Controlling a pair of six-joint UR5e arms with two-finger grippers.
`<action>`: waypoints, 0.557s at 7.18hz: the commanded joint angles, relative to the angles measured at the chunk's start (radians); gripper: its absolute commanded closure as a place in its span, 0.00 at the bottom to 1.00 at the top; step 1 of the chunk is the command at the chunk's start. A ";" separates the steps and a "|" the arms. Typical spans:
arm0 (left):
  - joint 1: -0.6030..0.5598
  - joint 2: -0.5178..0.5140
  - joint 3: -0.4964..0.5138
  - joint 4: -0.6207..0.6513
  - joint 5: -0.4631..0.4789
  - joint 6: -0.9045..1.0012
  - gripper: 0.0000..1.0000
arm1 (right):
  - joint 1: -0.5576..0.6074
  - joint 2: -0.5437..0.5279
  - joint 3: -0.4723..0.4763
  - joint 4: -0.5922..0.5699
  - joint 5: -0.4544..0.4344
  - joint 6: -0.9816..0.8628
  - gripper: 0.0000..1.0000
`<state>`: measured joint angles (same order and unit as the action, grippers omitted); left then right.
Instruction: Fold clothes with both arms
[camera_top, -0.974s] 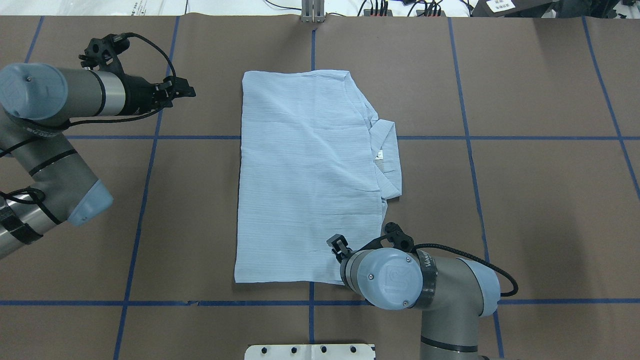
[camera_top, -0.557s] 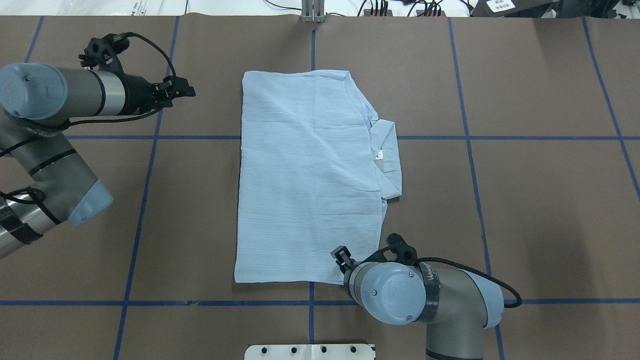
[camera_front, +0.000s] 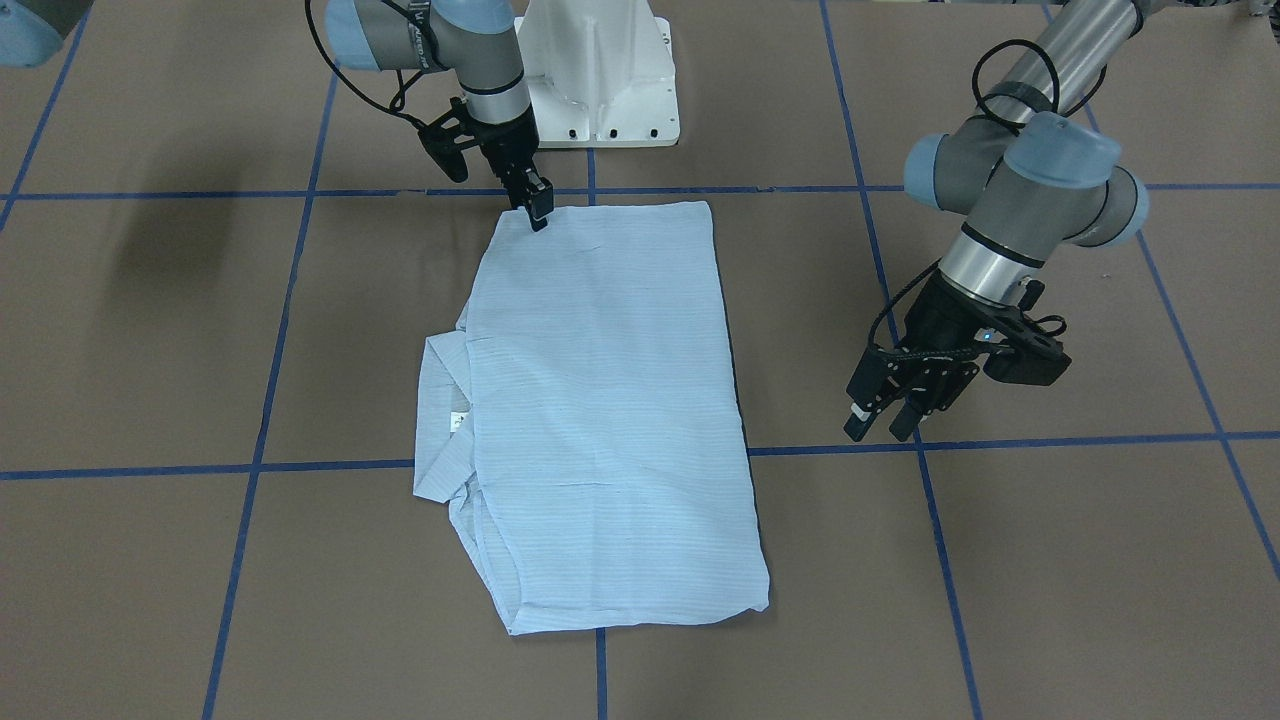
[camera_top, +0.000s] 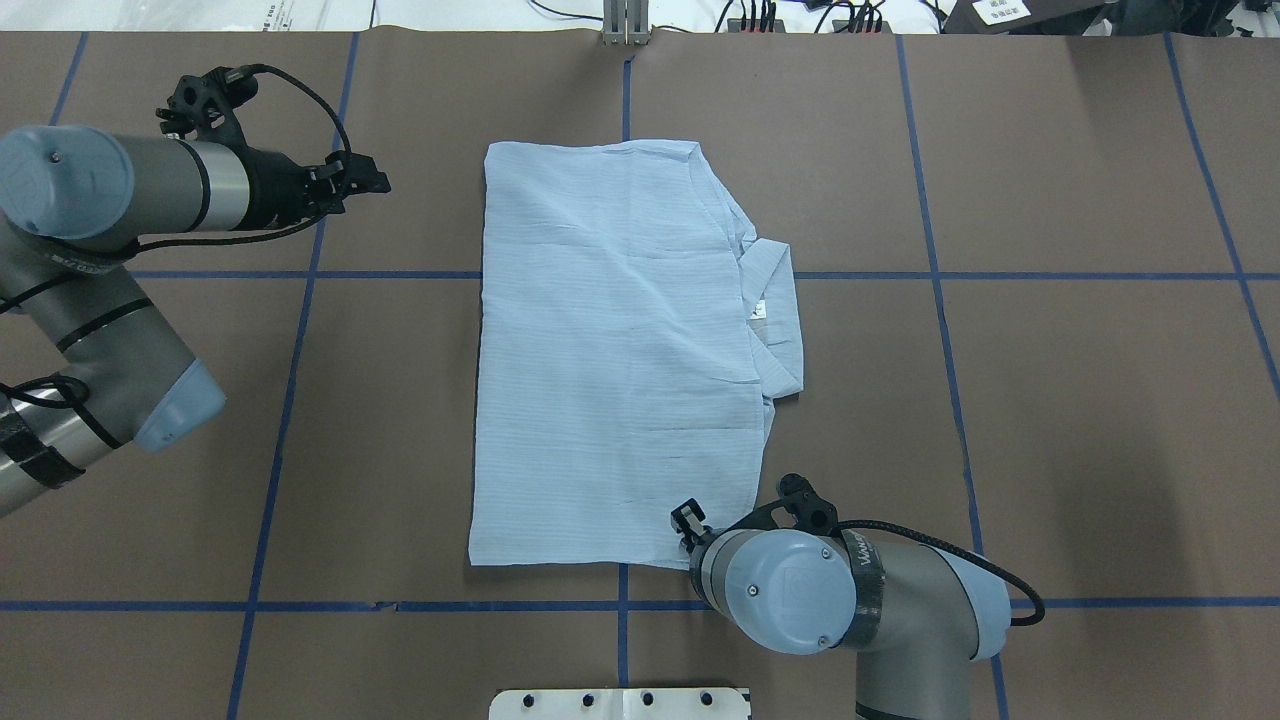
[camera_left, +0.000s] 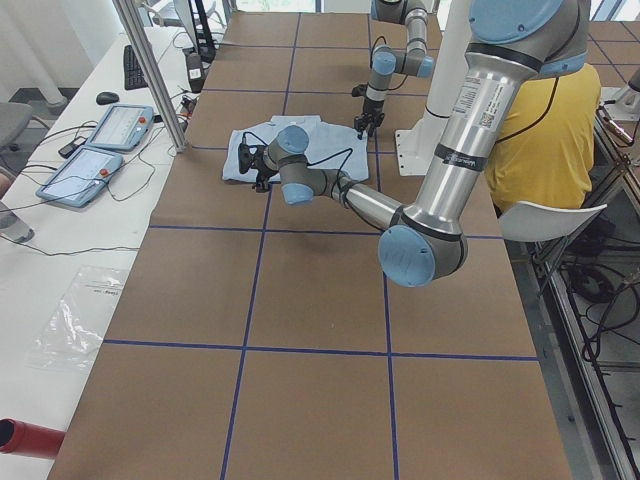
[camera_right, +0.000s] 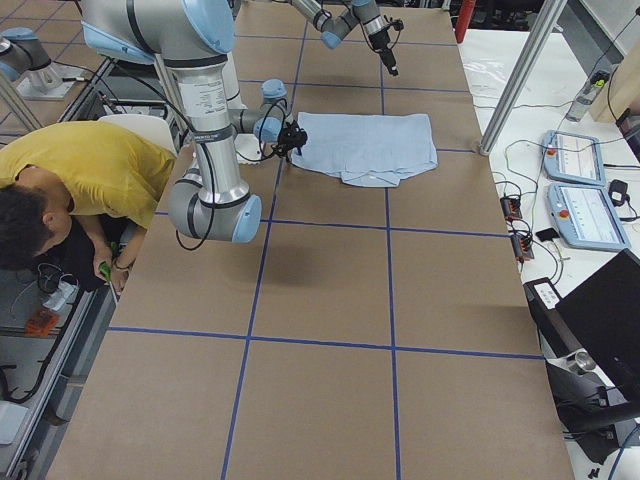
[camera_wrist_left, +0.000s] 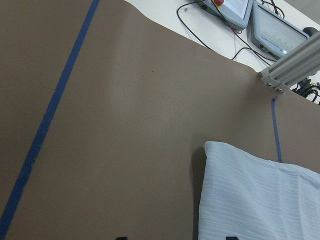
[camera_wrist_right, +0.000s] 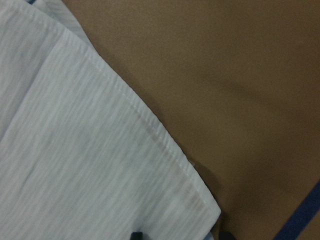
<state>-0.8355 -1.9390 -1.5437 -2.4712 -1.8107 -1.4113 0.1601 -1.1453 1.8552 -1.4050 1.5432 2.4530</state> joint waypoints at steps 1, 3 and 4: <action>-0.001 0.005 -0.001 0.000 0.001 0.000 0.27 | 0.004 -0.002 0.002 0.003 0.002 0.003 1.00; -0.001 0.005 -0.009 0.000 0.022 -0.011 0.27 | 0.024 -0.004 0.019 0.003 0.011 -0.008 1.00; -0.001 0.011 -0.030 0.000 0.027 -0.032 0.27 | 0.025 -0.005 0.031 0.001 0.012 -0.008 1.00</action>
<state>-0.8360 -1.9328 -1.5548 -2.4712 -1.7944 -1.4238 0.1797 -1.1491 1.8719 -1.4023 1.5523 2.4469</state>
